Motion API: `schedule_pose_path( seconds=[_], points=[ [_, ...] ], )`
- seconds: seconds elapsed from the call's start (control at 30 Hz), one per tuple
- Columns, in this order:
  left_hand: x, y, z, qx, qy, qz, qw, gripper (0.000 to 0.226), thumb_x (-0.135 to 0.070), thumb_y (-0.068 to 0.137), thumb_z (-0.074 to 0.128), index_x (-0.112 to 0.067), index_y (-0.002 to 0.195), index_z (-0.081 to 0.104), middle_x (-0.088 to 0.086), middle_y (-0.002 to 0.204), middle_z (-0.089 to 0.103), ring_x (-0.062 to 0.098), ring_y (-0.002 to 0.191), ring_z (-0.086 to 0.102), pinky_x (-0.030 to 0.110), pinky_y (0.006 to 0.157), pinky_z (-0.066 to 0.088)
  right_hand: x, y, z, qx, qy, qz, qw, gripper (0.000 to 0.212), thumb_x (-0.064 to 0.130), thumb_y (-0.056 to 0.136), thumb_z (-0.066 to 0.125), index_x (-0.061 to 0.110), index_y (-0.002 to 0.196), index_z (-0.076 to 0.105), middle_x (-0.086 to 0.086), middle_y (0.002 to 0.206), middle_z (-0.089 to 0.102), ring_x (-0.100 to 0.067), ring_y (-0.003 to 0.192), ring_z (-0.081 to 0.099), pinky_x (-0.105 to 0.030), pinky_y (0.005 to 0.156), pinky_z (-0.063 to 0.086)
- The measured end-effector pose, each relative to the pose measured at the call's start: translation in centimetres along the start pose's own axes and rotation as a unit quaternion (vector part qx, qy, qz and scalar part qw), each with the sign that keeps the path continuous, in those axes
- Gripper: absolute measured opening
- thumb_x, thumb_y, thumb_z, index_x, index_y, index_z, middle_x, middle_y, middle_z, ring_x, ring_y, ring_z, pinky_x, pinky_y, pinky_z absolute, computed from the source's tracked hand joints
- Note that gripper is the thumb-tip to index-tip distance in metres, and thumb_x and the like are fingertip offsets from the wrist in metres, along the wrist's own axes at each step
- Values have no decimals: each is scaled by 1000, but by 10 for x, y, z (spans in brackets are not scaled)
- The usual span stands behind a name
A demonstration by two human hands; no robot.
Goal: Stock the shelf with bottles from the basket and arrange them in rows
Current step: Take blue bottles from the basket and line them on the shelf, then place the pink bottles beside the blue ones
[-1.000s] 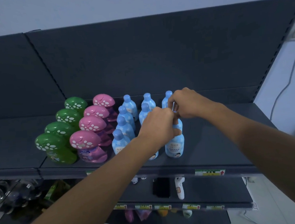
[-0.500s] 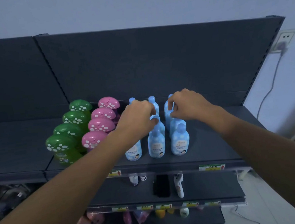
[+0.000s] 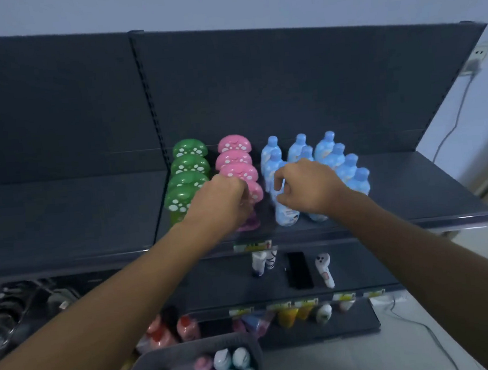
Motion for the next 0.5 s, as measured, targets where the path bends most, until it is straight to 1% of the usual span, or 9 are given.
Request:
schedule_pose_path(
  seconds=[0.07, 0.13, 0.2, 0.27, 0.37, 0.43, 0.5],
  points=[
    [25, -22, 7, 26, 19, 4, 999, 21, -32, 85, 65, -15, 96, 70, 13, 94, 68, 37, 86, 65, 42, 71, 56, 30, -9, 17, 15, 8, 7, 1000, 15, 32, 83, 64, 26, 97, 67, 2, 96, 68, -24, 96, 63, -31, 71, 45],
    [48, -42, 16, 45, 40, 1, 998, 22, -34, 87, 64, -17, 99, 68, 11, 97, 67, 37, 90, 65, 40, 71, 55, 57, -19, 36, 34, 13, 7, 999, 14, 32, 83, 64, 25, 96, 66, 1, 96, 66, -25, 95, 63, -30, 71, 44],
    [70, -62, 27, 61, 52, -7, 997, 24, -36, 86, 65, -21, 105, 69, 11, 103, 67, 38, 95, 65, 40, 74, 53, 82, -27, 56, 62, 21, 9, 998, 14, 32, 83, 63, 25, 94, 65, 1, 95, 65, -26, 94, 63, -31, 75, 47],
    [90, -80, 40, 73, 57, -16, 996, 25, -36, 86, 64, -23, 107, 69, 13, 105, 67, 39, 97, 65, 39, 75, 51, 103, -34, 77, 84, 29, 11, 996, 15, 32, 83, 63, 26, 97, 66, -1, 100, 66, -29, 95, 64, -34, 78, 49],
    [120, -104, 67, 104, 54, -33, 993, 28, -36, 87, 61, -21, 111, 67, 13, 109, 67, 40, 100, 65, 40, 77, 51, 129, -42, 114, 113, 29, 7, 993, 20, 34, 84, 65, 27, 103, 66, -3, 107, 65, -32, 98, 64, -37, 78, 47],
    [138, -121, 90, 131, 53, -50, 989, 30, -37, 88, 60, -20, 112, 66, 13, 111, 66, 40, 101, 64, 41, 77, 50, 143, -48, 142, 136, 21, -7, 991, 21, 34, 85, 64, 25, 104, 66, -4, 106, 66, -32, 97, 65, -37, 77, 49],
    [154, -138, 118, 164, 48, -70, 983, 27, -37, 89, 58, -20, 110, 65, 12, 110, 65, 39, 100, 64, 41, 75, 49, 154, -57, 172, 157, 22, -20, 987, 19, 30, 85, 62, 23, 102, 65, -5, 103, 68, -32, 93, 66, -38, 74, 51]
  ],
)
Point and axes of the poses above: each hand's wrist, its own y-axis towards the middle knuckle, its own z-axis out of the palm, x = y × z, the point moved 2 cm from there along y, towards the middle knuckle
